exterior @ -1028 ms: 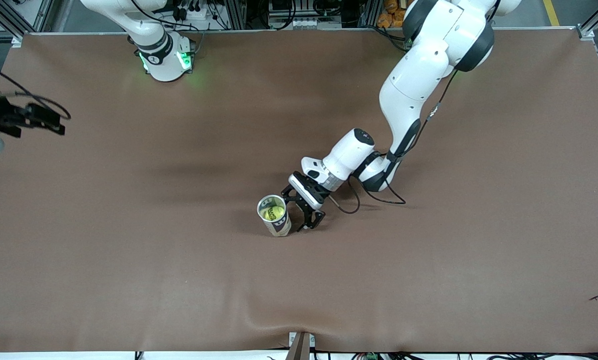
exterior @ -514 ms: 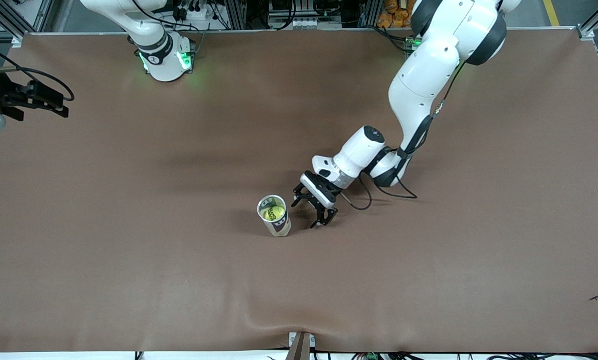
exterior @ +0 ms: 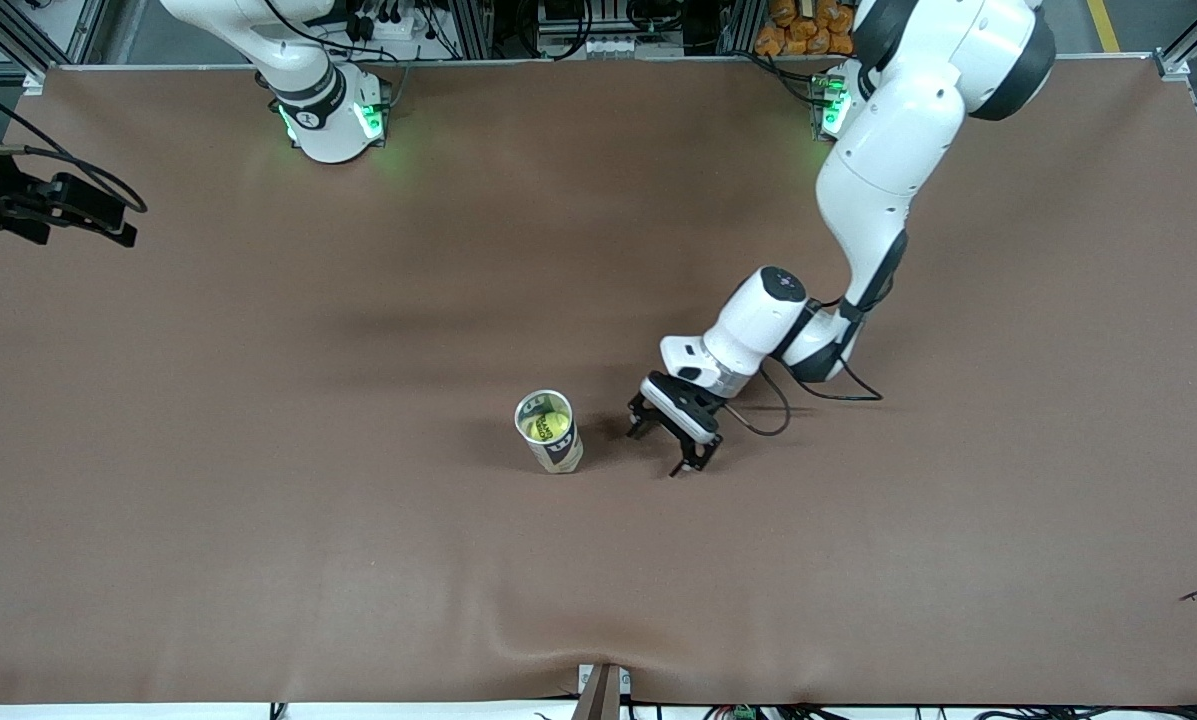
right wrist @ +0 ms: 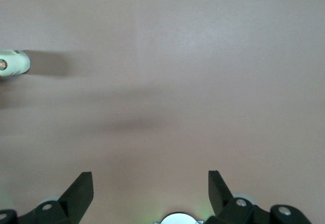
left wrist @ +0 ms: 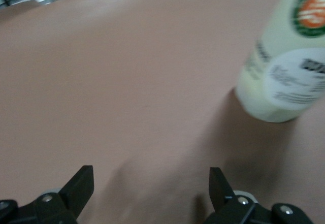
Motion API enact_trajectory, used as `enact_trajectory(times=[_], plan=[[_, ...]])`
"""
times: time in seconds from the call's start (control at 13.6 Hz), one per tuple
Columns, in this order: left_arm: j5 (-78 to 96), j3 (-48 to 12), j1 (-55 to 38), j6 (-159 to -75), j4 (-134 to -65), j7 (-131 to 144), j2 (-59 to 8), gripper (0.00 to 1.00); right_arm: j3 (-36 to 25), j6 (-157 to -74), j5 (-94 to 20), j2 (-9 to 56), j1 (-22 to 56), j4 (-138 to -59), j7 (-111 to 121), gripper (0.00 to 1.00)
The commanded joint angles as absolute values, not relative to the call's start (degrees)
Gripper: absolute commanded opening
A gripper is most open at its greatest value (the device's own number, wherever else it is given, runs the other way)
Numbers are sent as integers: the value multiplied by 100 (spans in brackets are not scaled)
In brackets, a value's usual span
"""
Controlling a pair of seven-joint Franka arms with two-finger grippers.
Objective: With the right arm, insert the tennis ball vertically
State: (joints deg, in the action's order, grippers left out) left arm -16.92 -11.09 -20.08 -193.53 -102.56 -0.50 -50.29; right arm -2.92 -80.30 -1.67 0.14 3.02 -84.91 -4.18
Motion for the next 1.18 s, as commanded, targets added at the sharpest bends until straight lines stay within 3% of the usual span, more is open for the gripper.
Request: enact_trajectory(times=[0.0, 0.22, 0.81, 1.1], plan=[[-1670, -1448, -1488, -18933, -10459, -88, -4677, 100, -316, -8068, -79, 35, 299, -8490, -457, 100], [-1635, -2038, -784, -18195, -10293, -70, -4588, 100, -325, -8147, -105, 44, 316, -8490, -457, 100], [-1565, -2662, 263, -15954, -9414, -70, -4456, 100, -334, -8200, -105, 79, 238, -8534, -431, 100], [-1556, -2672, 343, -15014, -8853, -70, -4474, 100, -343, -8279, -105, 79, 237, -8543, -422, 100]])
